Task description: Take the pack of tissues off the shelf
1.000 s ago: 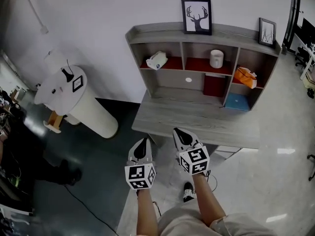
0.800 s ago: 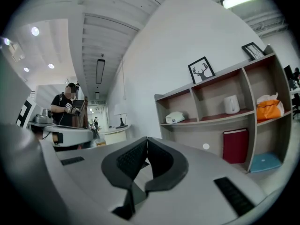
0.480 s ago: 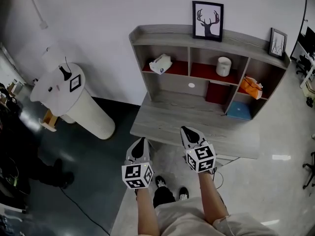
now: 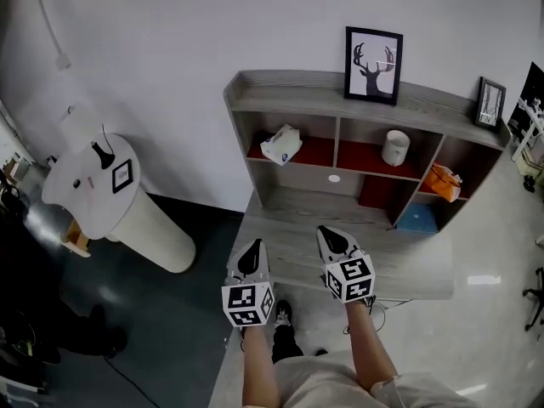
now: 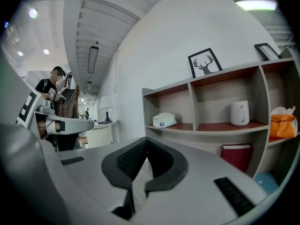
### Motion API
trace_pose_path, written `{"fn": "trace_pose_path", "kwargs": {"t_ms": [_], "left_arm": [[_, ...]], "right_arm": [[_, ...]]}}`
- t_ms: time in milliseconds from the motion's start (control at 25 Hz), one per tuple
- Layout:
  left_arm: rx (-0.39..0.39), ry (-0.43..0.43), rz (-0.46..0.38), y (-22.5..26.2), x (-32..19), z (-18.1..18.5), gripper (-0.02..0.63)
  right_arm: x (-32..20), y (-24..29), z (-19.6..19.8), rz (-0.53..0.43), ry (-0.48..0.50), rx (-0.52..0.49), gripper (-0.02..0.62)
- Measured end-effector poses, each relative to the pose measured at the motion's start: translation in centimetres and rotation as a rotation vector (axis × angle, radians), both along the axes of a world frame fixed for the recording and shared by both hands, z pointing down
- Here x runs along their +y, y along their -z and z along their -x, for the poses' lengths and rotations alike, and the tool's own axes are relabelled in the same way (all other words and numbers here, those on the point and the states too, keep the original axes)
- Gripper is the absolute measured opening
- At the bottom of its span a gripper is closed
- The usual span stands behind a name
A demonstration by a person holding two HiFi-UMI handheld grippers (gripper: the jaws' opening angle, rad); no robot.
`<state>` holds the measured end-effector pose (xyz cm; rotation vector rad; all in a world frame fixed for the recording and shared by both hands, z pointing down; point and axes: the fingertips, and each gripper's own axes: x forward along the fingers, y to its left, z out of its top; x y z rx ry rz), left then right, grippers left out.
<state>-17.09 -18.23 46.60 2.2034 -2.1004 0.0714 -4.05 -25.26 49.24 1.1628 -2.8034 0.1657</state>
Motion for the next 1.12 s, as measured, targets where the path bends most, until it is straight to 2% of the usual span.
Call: {"fn": "trace_pose_path", "kwargs": {"t_ms": [240,360,640,840,1040,1120], "left_arm": [[0.010,-0.047,-0.037,2.4,-7.4,2.9,0.008],[0.009,-0.073,-0.028,2.4,-10.4,4.0,0.008],[0.011,-0.113,-0.023,1.9,-16.0,7.0,0.008],[-0.003,-0.172,-0.036,1.3,-19.2,8.9,0.008],[-0.018,-0.228,0.014,-0.5,-22.0,10.2,0.008],[-0.014,-0.249,0.026,-1.2,-22.9,10.3,0.008]], "right_arm": [[-6.4,2.4,2.6,-0.035,-0.049,0.016,0.017],[-9.2,3.0,4.0,-0.042,-0.071,0.026,0.015],[-14.3,2.3,8.1,-0.031,-0.115,0.037,0.017],[-17.2,1.8,10.5,-0.030,-0.172,0.014,0.018],[-19.3,1.1,12.1,-0.019,-0.197,-0.021,0.020],[-19.8,0.8,12.6,-0.018,-0.200,-0.005,0.053]]}}
